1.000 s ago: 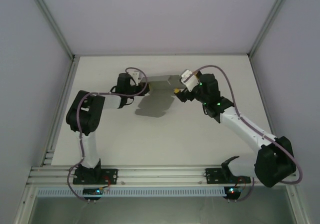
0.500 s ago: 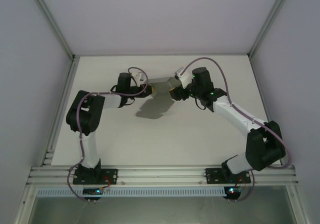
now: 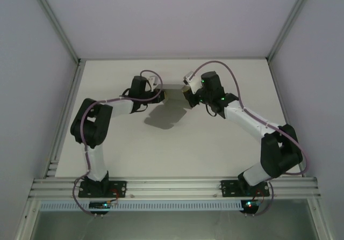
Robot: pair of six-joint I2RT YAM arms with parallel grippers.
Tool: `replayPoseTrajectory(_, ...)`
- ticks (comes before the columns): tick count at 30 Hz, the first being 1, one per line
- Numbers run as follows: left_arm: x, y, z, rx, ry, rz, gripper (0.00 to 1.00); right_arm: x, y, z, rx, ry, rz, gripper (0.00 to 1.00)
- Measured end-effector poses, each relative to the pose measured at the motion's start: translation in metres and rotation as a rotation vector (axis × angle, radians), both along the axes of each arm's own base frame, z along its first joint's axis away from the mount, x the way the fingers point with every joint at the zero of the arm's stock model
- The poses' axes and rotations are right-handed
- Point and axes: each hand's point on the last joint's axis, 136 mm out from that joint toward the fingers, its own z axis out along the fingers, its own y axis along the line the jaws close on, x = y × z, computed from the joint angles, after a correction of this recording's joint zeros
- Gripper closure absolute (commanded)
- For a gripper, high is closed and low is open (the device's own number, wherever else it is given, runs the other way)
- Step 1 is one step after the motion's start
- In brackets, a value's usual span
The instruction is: Assemble paper box
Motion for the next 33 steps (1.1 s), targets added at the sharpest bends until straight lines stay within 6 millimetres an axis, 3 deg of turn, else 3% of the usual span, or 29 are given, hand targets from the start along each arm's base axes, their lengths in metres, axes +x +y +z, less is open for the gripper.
replayPoseTrajectory(10,0.013,0.006,0.018,0.143,0.105,0.163,0.93,0.011,-0.004,0.012,-0.046,-0.097,-0.122,1.00)
replayPoseTrajectory(14,0.011,0.009,0.012,0.166,0.112,0.176,0.81,0.004,0.002,0.007,-0.045,-0.076,-0.092,1.00)
replayPoseTrajectory(16,0.009,0.012,0.007,0.163,0.093,0.166,0.83,-0.003,0.009,0.005,-0.039,-0.063,-0.061,1.00)
replayPoseTrajectory(19,-0.003,0.016,0.002,0.144,0.068,0.117,0.95,-0.009,0.010,-0.001,-0.034,-0.036,-0.033,1.00)
replayPoseTrajectory(21,-0.011,0.018,0.002,0.142,0.046,0.090,1.00,-0.009,0.007,-0.003,-0.031,-0.024,-0.027,0.67)
replayPoseTrajectory(23,-0.011,0.024,0.005,0.158,0.007,0.109,1.00,-0.013,0.003,-0.007,-0.044,-0.004,-0.023,0.64)
replayPoseTrajectory(24,-0.008,0.030,0.006,0.175,-0.010,0.129,1.00,-0.016,0.001,-0.006,-0.048,-0.004,-0.020,0.56)
replayPoseTrajectory(26,-0.003,0.040,0.006,0.214,-0.036,0.171,1.00,-0.021,-0.002,-0.002,-0.049,-0.013,-0.021,0.25)
replayPoseTrajectory(27,-0.001,0.045,0.006,0.234,-0.045,0.192,1.00,-0.023,-0.004,0.004,-0.043,-0.022,-0.023,0.14)
replayPoseTrajectory(29,0.001,0.050,0.007,0.271,-0.066,0.221,1.00,-0.025,-0.008,0.016,-0.032,-0.051,-0.034,0.02)
replayPoseTrajectory(33,0.000,0.048,0.010,0.314,-0.098,0.240,1.00,-0.022,-0.022,0.047,-0.005,-0.143,-0.119,0.02)
